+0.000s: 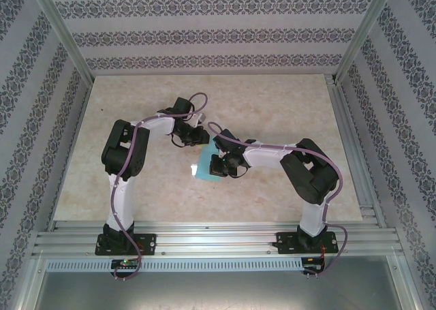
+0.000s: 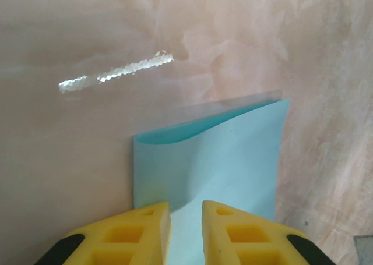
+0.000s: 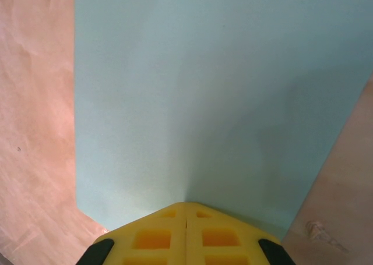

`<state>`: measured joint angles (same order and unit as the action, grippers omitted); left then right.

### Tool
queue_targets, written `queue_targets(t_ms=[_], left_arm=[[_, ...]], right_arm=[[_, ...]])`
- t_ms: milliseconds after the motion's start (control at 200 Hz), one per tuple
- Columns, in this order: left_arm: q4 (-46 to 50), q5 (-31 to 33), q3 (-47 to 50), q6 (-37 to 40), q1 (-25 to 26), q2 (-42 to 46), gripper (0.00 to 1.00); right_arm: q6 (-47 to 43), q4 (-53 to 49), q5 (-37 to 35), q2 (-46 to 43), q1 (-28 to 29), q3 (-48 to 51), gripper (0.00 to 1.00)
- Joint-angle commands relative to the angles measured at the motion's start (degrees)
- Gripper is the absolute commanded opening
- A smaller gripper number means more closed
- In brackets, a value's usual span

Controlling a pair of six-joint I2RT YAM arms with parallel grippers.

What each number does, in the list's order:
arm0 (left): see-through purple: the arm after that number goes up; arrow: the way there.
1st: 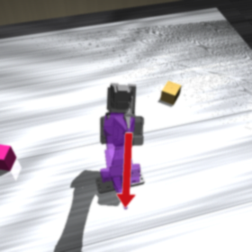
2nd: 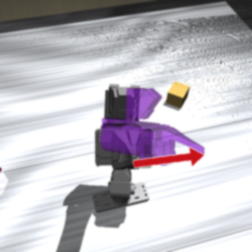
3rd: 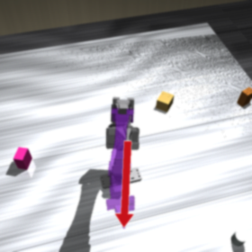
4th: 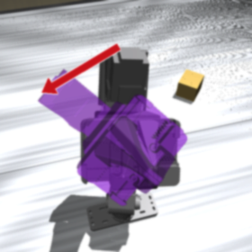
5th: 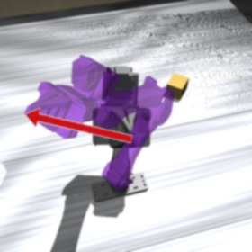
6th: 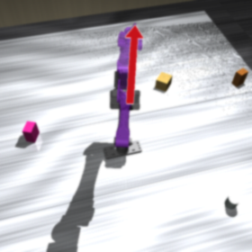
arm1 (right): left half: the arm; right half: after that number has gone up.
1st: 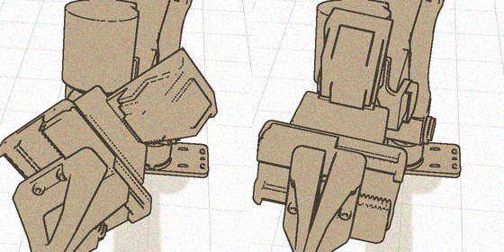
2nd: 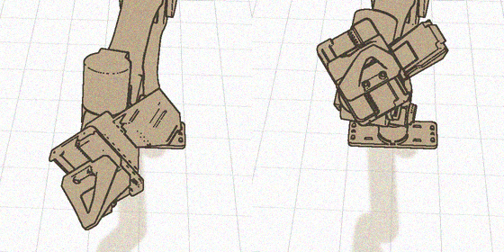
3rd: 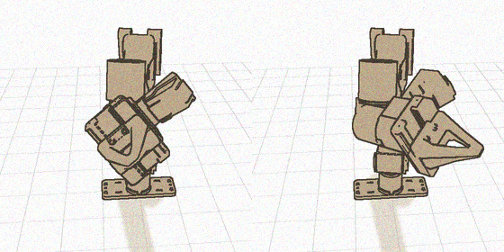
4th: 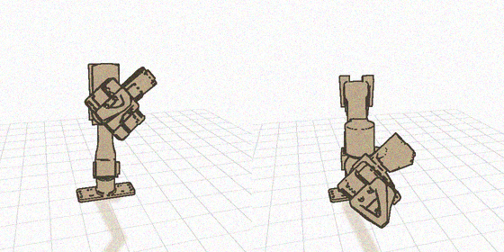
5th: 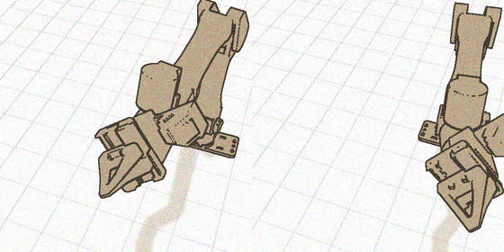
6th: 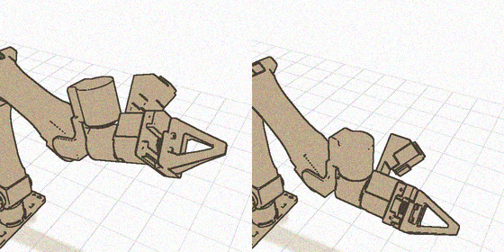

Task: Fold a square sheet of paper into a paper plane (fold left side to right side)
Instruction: First fold the square sheet of paper in half at the center of the table.

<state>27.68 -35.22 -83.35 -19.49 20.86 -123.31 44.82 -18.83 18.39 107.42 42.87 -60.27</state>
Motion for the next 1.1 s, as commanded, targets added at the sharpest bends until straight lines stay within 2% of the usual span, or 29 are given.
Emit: queue_targets(t_ms=[0, 165, 649, 1094], left_arm=[[-3.1, 3.6, -2.6, 0.7, -1.9, -3.2, 0.23], [-4.4, 2.4, -5.1, -0.7, -2.1, -4.8, 0.27], [-5.2, 2.1, -11.9, -2.8, -2.4, -10.4, 0.27], [-13.4, -5.9, -15.6, -9.8, -2.4, -13.8, 0.3]], right_arm=[[-1.6, -9.4, -3.6, 4.2, 1.5, 2.6, 0.05], [-1.7, -9.6, -3.6, 4.6, 1.7, 2.4, 0.05], [-2.1, -10.6, -3.5, 5.0, 1.9, 1.7, 0.05], [-2.0, -10.2, -3.1, 5.3, 1.9, 1.4, 0.05]])
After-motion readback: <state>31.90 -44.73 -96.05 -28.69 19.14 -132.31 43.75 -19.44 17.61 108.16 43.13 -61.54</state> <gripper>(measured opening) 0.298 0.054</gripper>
